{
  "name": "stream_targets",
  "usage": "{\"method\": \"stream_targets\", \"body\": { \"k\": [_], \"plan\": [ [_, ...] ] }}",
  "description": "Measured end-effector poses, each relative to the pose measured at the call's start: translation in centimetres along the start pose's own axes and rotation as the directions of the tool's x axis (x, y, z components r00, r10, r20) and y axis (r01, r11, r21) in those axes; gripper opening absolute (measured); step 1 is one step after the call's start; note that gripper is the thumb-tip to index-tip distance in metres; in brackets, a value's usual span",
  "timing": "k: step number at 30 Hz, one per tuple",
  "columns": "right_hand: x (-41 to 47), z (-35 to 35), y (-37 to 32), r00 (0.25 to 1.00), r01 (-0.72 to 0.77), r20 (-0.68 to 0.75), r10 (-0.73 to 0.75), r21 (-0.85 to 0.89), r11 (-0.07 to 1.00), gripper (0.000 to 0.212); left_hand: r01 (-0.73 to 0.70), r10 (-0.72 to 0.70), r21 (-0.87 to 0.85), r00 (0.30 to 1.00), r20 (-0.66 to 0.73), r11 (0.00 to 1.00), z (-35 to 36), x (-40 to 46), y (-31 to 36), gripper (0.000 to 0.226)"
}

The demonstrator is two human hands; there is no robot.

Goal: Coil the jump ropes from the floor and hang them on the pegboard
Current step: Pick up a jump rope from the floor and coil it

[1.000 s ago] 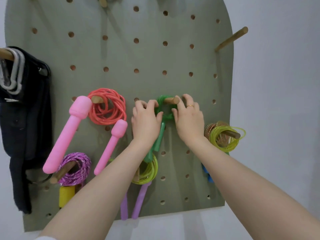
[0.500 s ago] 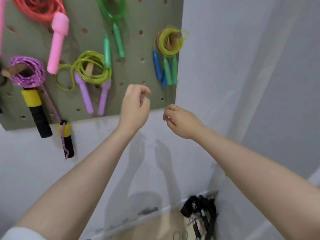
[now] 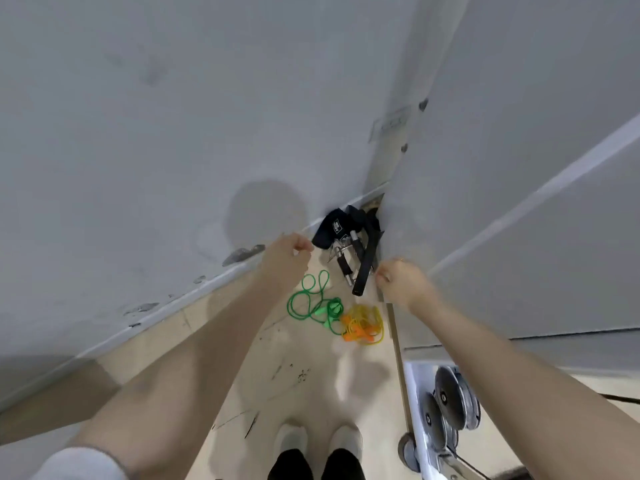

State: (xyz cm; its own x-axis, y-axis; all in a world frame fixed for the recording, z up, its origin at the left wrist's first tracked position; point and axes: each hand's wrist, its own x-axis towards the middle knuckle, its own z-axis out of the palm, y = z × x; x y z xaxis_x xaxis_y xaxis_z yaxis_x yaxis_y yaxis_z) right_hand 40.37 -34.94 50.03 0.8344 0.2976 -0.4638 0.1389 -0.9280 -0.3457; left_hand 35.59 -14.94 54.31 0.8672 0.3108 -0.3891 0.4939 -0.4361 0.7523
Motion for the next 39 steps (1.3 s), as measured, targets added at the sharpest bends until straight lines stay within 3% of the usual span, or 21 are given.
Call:
{"method": "stream_targets", "body": {
  "k": [6,13,17,21,24,29,31,36,39],
  "plan": [
    [7.9,15.5,7.6,0.984,-0.157,0.084,0.155,0.021,0.987,0.025,-0.002,-0.008,0.11,0.996,0.089,0.994,11.0,6.7,-13.7,0.021],
    [16.3,36.3,16.2,0.975,-0.152,0.154,0.162,-0.074,0.986,0.03,0.031,-0.061,0.16,0.981,0.185,0.987,25.7,15.2,-31.3,0.018],
    [20.6,44.9,21.1,0.966,-0.121,0.204,0.157,-0.175,0.977,0.04,-0.018,-0.034,0.218,0.972,0.233,0.976,31.8,18.3,-38.5,0.019],
    [23.5,49.2,23.7,0.991,-0.096,0.076,0.113,-0.195,0.976,0.051,-0.038,-0.029,0.275,0.971,0.237,0.961,34.2,21.1,-42.8,0.02],
    [24.4,49.7,24.5,0.993,-0.111,0.029,0.116,-0.143,0.984,0.054,-0.037,-0.038,0.295,0.969,0.245,0.955,33.9,22.4,-43.9,0.021],
    [20.6,45.1,21.8,0.947,-0.197,0.238,0.218,-0.109,0.974,0.062,-0.015,-0.049,0.254,0.968,0.244,0.967,29.5,19.1,-40.3,0.016],
    [17.7,41.4,19.4,0.935,-0.215,0.269,0.231,-0.088,0.973,0.052,0.013,-0.079,0.243,0.961,0.264,0.97,27.3,15.7,-38.2,0.016],
    [9.3,30.7,12.4,0.908,-0.225,0.391,0.149,0.155,0.962,0.018,0.072,-0.14,0.212,0.934,0.33,0.975,20.2,6.0,-30.6,0.017],
    [3.9,23.2,7.2,0.822,-0.35,0.52,0.23,0.144,0.926,0.039,0.112,-0.159,0.156,0.932,0.326,0.981,15.6,0.3,-24.8,0.014]
  ]
}}
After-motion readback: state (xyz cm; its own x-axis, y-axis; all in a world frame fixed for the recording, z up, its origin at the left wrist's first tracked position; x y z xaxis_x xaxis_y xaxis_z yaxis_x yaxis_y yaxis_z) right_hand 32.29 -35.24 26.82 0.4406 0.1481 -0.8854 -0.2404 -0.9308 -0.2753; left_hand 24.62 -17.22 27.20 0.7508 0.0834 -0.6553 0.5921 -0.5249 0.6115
